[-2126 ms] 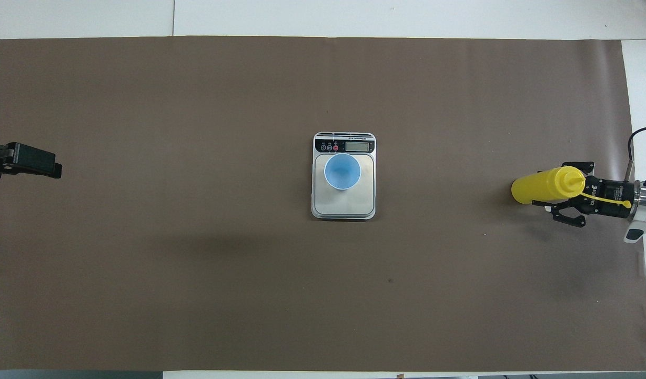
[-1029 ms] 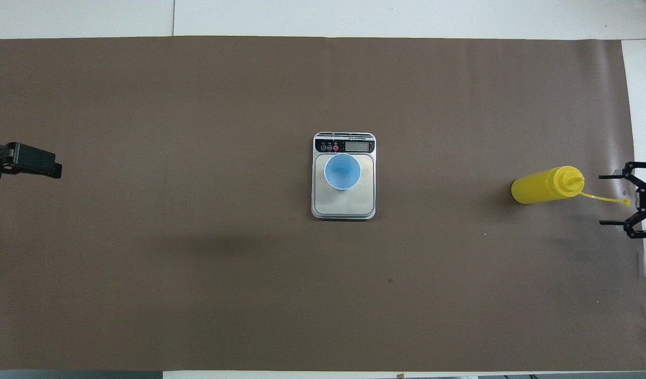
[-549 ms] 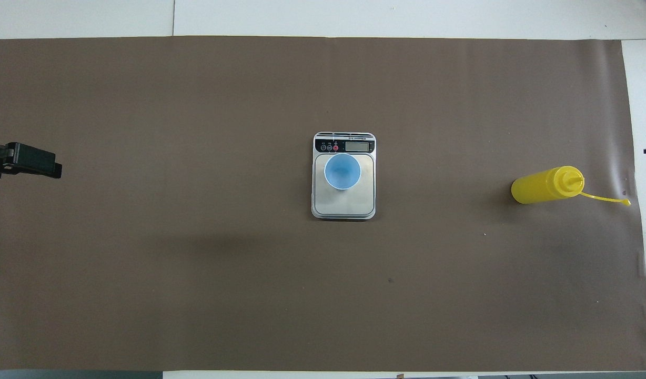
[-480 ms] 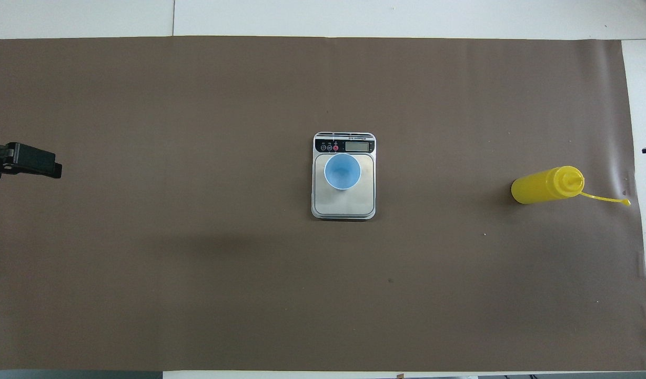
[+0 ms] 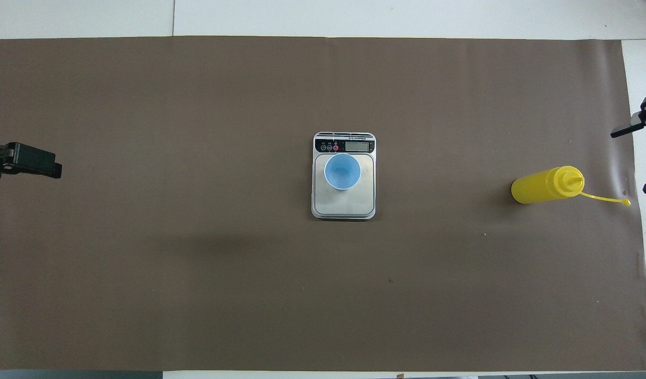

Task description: Pour seasoning into cup on scale with both arms

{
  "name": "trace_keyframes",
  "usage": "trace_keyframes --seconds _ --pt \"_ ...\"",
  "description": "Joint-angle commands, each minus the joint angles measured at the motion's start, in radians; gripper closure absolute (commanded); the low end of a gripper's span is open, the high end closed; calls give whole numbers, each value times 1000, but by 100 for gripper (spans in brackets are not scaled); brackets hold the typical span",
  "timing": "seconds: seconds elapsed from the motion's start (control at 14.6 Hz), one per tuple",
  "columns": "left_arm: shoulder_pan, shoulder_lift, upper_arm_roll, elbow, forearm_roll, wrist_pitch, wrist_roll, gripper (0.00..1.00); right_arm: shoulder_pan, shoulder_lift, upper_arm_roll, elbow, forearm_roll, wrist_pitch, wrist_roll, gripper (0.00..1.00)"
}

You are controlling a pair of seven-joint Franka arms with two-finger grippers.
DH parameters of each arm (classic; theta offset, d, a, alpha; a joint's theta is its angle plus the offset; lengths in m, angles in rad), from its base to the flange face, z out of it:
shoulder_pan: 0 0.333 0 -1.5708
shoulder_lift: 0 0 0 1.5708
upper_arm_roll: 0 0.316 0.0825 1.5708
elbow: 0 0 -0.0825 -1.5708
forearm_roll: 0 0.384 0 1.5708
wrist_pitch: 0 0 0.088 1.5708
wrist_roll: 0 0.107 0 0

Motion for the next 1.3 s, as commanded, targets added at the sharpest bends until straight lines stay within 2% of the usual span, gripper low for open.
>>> trace_keyframes --seconds 0.0,0.21,0.27,0.34,0.48,0.75,0.89,1.23 --pt "3 -6 -2 4 17 -6 8 0 37 -16 11 1 -71 9 -68 0" --pt "3 -6 -2 4 17 -6 8 0 87 -31 12 1 -96 18 -244 0" --pt "3 -6 -2 4 17 -6 8 0 133 -43 6 -2 -160 18 -304 0" --pt "3 -6 -2 4 17 -6 8 0 159 -66 6 -21 -215 21 -332 0" --pt "3 -6 -2 4 17 -6 8 0 190 -137 6 -115 -264 124 -355 0" --pt "3 -6 -2 4 17 -6 8 0 288 -157 -17 -133 -401 132 -444 0" --pt "3 -6 -2 4 17 -6 8 0 302 -188 -30 -146 -398 132 -488 0" --pt "3 -6 -2 4 17 -6 8 0 302 -182 -51 -151 -401 130 -559 0"
